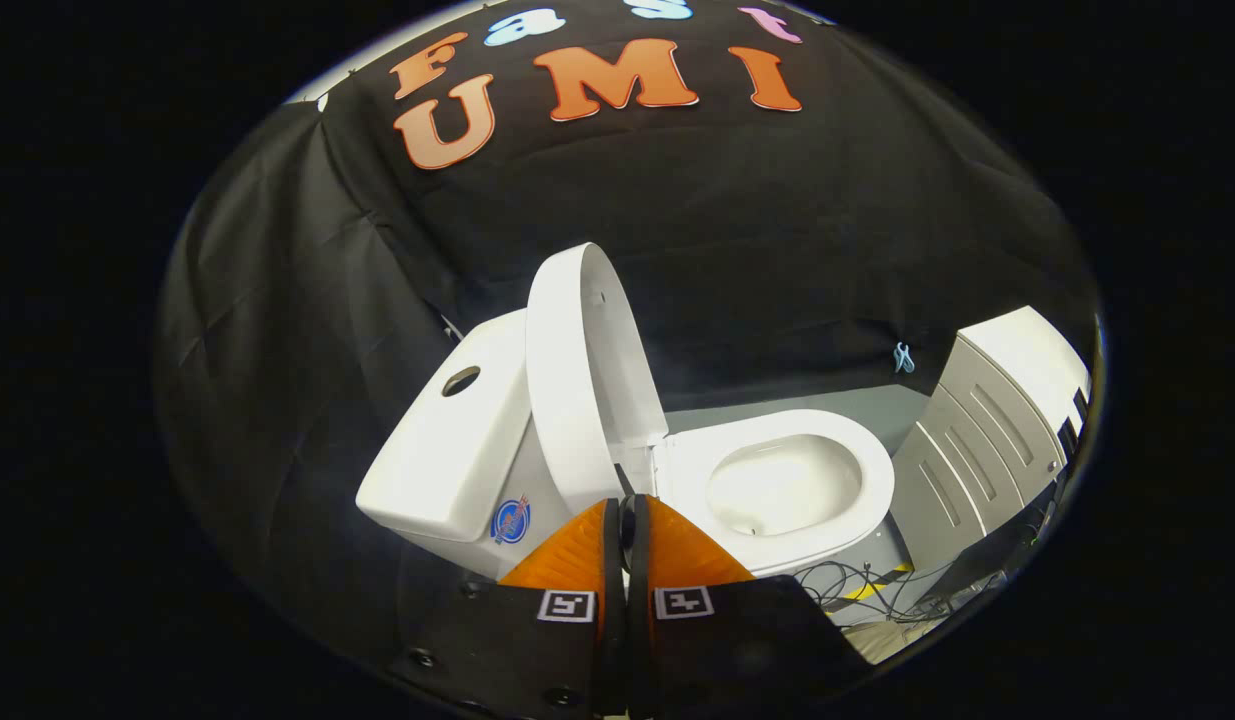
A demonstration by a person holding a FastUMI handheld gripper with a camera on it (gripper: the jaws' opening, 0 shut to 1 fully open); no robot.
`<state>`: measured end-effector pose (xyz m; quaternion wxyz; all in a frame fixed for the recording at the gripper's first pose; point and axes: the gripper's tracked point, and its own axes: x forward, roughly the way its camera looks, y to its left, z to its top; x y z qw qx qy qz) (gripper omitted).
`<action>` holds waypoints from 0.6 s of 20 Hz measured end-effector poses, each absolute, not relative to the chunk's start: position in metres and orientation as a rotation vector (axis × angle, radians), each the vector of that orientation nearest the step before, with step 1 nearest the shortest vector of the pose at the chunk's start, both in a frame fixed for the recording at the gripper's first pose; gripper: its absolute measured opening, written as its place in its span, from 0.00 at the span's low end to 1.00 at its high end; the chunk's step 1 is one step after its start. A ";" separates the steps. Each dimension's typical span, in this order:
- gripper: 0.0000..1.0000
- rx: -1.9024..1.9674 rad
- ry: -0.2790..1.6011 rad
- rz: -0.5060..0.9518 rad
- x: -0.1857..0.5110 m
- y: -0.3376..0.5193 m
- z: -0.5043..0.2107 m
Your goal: Open the toilet lid.
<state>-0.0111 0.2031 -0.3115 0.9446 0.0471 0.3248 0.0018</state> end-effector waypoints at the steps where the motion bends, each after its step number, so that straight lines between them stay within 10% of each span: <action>1: 0.09 0.088 0.662 0.011 -0.011 0.207 -0.312; 12: 0.08 -0.049 0.676 0.075 -0.014 0.255 -0.323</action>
